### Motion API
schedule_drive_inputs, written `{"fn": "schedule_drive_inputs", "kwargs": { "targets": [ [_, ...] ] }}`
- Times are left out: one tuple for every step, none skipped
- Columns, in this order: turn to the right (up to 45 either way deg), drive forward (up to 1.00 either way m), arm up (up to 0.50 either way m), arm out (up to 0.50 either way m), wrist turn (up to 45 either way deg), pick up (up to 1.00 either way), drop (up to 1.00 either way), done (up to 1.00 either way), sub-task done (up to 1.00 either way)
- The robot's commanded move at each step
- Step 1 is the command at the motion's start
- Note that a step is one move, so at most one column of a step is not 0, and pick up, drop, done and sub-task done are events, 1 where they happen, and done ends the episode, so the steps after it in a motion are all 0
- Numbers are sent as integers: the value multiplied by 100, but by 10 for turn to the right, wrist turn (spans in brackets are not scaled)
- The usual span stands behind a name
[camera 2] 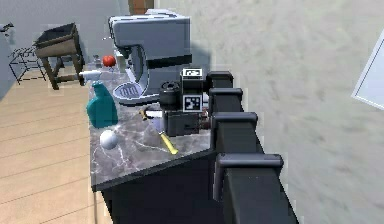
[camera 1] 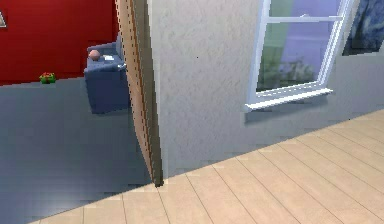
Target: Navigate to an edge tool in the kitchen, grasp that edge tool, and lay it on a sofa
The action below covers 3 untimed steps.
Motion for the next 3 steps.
{"fn": "schedule_drive_inputs", "kwargs": {
  "targets": [
    [0, 0, -16, 0, 0, 0, 0, 0, 0],
    [0, 0, 0, 0, 0, 100, 0, 0, 0],
    [0, 0, 10, 0, 0, 0, 0, 0, 0]
  ]
}}
